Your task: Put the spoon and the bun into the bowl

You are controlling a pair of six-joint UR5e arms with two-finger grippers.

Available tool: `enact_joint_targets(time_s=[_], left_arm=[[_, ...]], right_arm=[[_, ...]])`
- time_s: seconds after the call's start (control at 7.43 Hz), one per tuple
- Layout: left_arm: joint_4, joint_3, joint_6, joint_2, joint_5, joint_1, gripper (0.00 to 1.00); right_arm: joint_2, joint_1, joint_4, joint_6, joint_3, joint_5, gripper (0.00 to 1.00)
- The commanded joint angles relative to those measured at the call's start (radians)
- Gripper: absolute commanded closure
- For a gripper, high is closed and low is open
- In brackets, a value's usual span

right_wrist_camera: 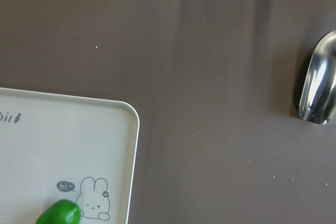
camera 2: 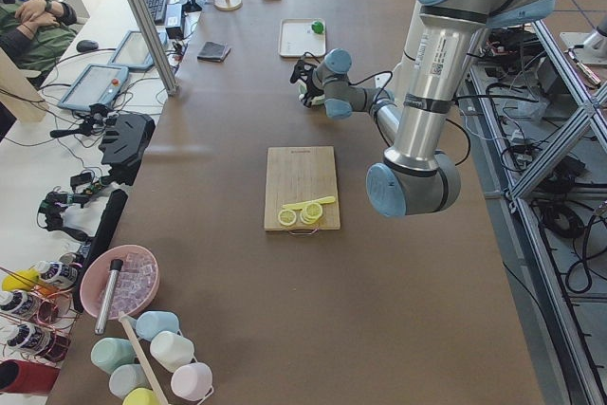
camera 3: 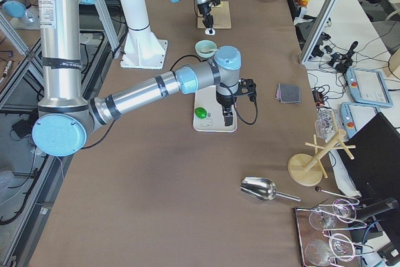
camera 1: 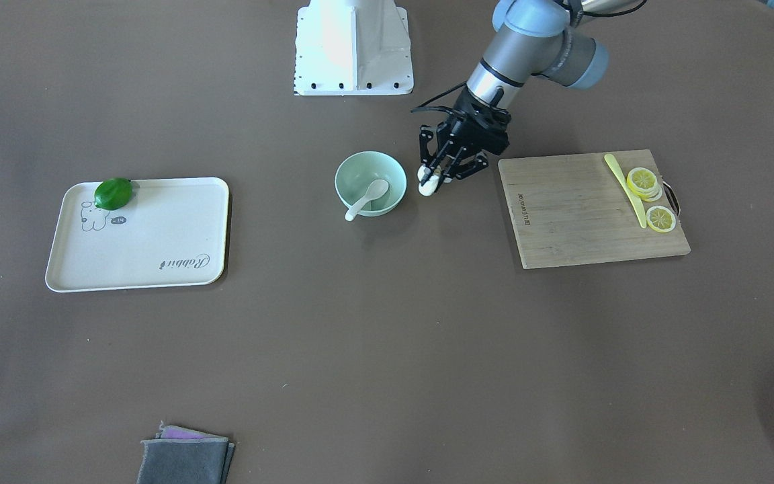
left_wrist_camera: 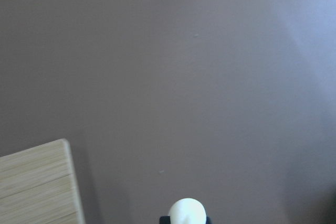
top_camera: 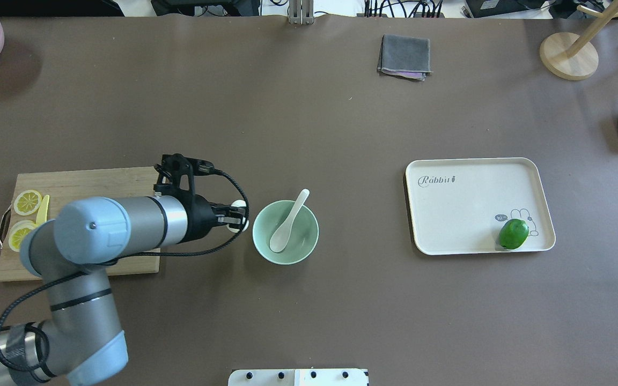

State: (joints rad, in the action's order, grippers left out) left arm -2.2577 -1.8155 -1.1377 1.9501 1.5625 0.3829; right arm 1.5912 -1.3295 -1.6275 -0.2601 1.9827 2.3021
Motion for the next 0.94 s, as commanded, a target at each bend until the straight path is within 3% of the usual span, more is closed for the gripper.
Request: enact_joint_targets(time_s=[0.0,0.13,0.27,0.81], left_arm=[[0.003,0.056,-0.036,0.096,-0.087,-0.101,0.76],[0.001,0.064,-0.036,0.098,-0.087,-0.099,0.32],[-0.002,0.059,-0.031,0.098,-0.087,-0.098,0.03],[0.006,0.053,-0.025,0.099,-0.078,-0.024,0.03]], right_arm=[[0.01,-0.028,0.0,0.032,-0.011,0.017,0.0],[0.01,-0.03,0.0,0.032,-0.015,0.016,0.0],[0.01,-0.031,0.0,0.032,-0.015,0.014,0.0],[0.012,-0.037,0.0,0.025,-0.015,0.013,0.0]])
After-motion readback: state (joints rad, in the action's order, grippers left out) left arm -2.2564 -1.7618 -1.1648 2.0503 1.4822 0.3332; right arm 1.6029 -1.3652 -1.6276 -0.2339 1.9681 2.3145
